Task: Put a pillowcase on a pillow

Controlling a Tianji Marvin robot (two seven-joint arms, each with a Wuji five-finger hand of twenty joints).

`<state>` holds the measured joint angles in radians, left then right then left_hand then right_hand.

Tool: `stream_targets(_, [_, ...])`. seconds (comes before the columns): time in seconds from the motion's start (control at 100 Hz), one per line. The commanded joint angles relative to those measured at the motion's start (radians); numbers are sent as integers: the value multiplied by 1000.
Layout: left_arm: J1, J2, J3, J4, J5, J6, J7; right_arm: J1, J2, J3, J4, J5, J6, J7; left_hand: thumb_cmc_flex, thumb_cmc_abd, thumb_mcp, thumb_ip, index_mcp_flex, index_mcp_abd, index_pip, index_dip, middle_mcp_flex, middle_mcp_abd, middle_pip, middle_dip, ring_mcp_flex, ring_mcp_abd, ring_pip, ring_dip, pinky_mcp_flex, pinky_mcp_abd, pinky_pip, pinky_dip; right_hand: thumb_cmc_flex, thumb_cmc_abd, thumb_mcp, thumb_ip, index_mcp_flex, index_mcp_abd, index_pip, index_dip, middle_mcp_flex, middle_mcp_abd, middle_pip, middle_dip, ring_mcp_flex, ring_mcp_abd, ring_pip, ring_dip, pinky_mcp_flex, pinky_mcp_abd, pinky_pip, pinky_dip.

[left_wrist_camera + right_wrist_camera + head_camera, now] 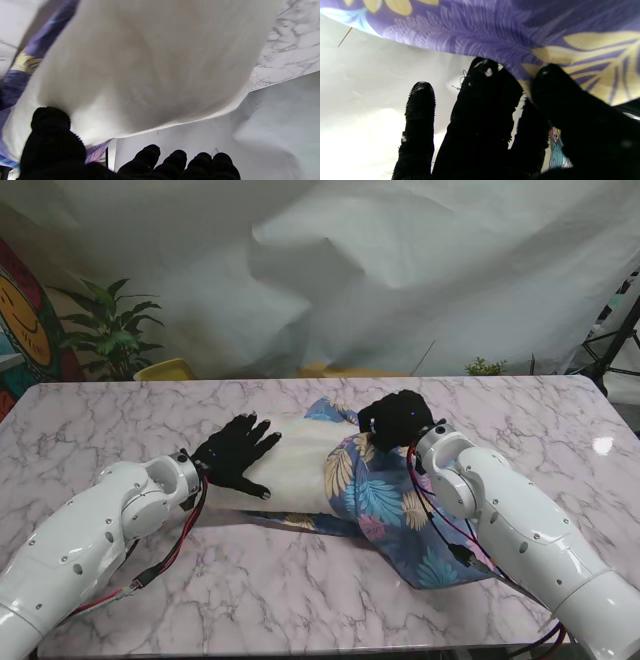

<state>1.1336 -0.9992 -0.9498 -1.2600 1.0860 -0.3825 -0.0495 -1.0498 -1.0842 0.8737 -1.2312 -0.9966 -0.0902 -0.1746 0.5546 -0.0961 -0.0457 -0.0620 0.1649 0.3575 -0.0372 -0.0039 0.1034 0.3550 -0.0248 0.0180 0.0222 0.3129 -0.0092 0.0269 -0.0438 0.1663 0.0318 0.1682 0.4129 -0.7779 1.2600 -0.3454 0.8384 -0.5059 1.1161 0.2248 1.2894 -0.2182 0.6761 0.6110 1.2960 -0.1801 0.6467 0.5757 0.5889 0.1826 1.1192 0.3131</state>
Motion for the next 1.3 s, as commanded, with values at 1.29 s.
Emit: stream_targets(1.29, [-226,-123,447,446,-186,18,489,-44,2,26,-87,-6,25,50,735,-23,149,-1,395,-319,639,365,654,-308,631,946,738,-422,1089,889,386,-127,1126,395,66,64,-10,18,-35,-31,73,-31,-54,13,6,-46,0,11,-106,-33,-42,15,-1,3])
